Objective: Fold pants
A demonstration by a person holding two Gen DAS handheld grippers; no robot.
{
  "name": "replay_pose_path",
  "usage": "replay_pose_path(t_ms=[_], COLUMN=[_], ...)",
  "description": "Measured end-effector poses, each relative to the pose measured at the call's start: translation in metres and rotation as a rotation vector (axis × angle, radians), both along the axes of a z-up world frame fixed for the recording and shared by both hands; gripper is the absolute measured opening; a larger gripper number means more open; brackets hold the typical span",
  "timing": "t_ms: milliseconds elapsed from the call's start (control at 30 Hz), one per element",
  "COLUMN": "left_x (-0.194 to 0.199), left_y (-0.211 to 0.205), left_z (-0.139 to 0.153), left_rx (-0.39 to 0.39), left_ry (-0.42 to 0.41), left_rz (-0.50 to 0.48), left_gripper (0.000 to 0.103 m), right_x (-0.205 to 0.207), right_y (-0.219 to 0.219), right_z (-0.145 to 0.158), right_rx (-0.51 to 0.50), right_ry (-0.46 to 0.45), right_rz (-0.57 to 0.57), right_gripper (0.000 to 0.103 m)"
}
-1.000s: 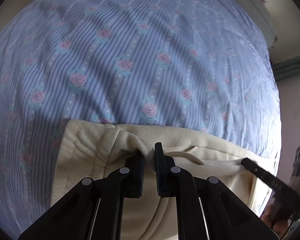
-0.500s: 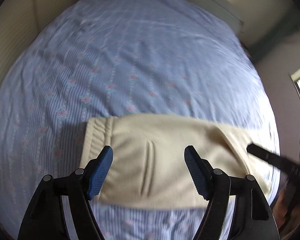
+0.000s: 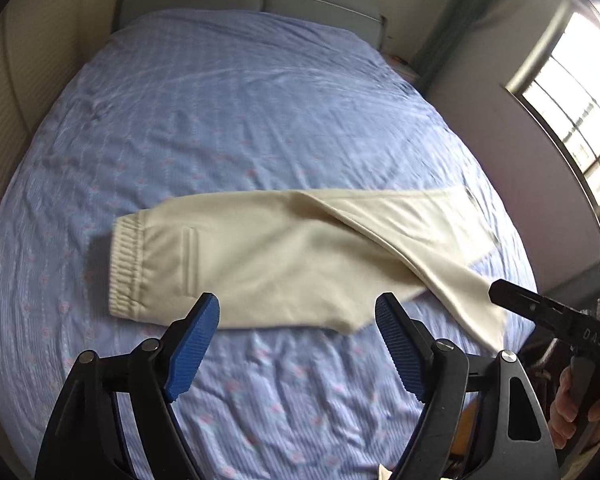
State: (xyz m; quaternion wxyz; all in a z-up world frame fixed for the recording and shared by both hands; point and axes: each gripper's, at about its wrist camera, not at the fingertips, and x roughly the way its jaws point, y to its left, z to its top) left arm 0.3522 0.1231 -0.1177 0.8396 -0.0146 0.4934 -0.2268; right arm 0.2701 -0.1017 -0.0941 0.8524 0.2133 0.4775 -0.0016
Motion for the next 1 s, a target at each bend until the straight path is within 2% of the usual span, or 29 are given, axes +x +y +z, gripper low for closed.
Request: replay_pose_path(t_ms=[200, 333, 600, 767, 1000], left_x=[-0.049, -0.078, -0.128, -0.143, -0.125], left_y=[-0.063, -0.108, -0.207, -0.257, -0.292], left_z=[-0.002, -0.012, -0.038, -0.049, -0.065], left_rx=[0.02, 0.022, 0.023, 0.044, 0.072], left_ry=[0.018, 0.042, 0.091, 0.11, 0.127], left_rz=[-0.107, -0.147, -0.103, -0.081, -0.085], left_gripper=[0.082, 0.082, 0.082, 0.082, 0.082], right_x=[-0.068, -0.108, -0.168, -0.186, -0.196], right_y=[-0.05, -0.1, -0.214, -0.266, -0.306], right_z=[-0.011, -0.02, -0.036, -0.054, -0.089], right_rx=[0.015, 0.037, 0.051, 0.087, 0.175], right_ry=[0.036, 0.052, 0.088, 0.113, 0.15], right_rz=[-0.1, -0.165, -0.17, -0.209, -0.344], right_gripper=[0.059, 0.059, 0.059, 0.059, 0.059])
